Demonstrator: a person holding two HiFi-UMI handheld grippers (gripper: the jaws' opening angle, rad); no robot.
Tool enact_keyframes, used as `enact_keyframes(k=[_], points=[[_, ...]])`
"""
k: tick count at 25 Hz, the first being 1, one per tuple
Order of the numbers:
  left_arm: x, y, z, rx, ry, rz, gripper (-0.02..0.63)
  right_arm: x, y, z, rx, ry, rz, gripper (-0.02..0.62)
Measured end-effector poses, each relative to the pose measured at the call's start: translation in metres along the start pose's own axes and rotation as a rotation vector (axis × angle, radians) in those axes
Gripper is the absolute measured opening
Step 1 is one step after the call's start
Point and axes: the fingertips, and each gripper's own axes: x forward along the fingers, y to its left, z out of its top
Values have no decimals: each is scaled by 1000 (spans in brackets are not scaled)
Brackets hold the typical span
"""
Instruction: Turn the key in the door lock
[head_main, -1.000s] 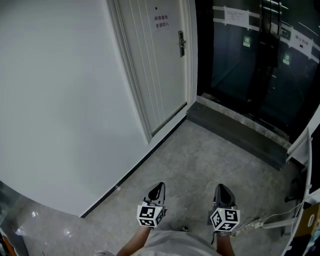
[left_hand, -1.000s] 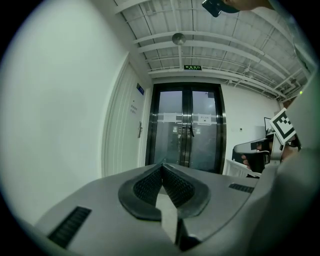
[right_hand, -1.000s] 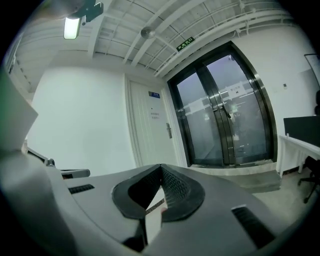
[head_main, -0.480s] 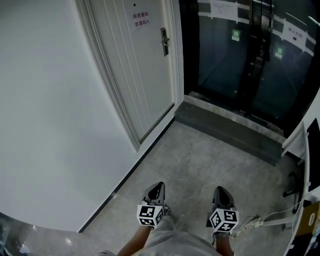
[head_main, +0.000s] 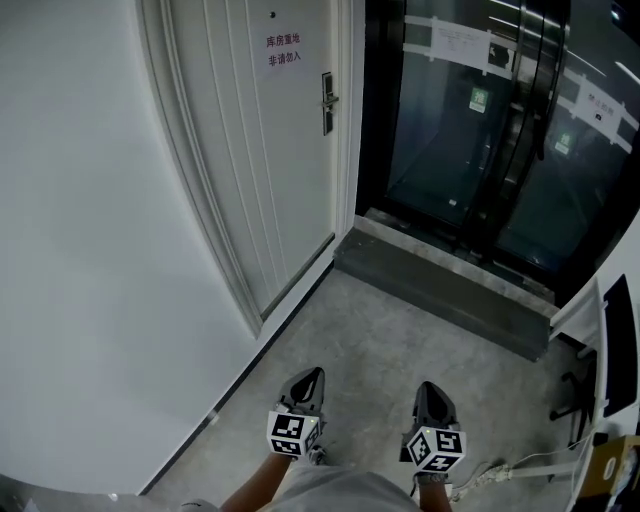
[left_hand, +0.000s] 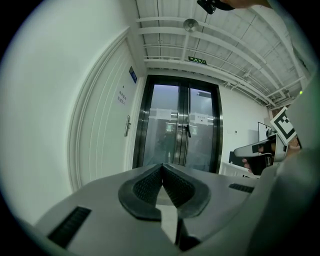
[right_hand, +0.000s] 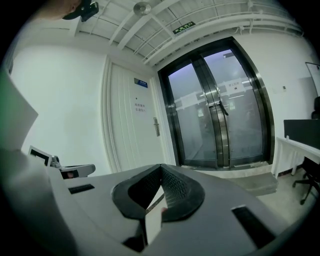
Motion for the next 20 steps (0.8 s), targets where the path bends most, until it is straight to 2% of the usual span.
enact_keyframes(k=[7,12,16,20], points=[[53,50,13,22,-2,-63,9,59,34,9,-16,-10,-11,2],[84,48,15,29,8,-110,9,80,16,11,24,1,-50,0],[109,50,8,25,20,-91,9,107,-6,13,31,-11,-51,2],[144,62,5,28,44,-50,9,151,-16,16,38,9,-12,2]])
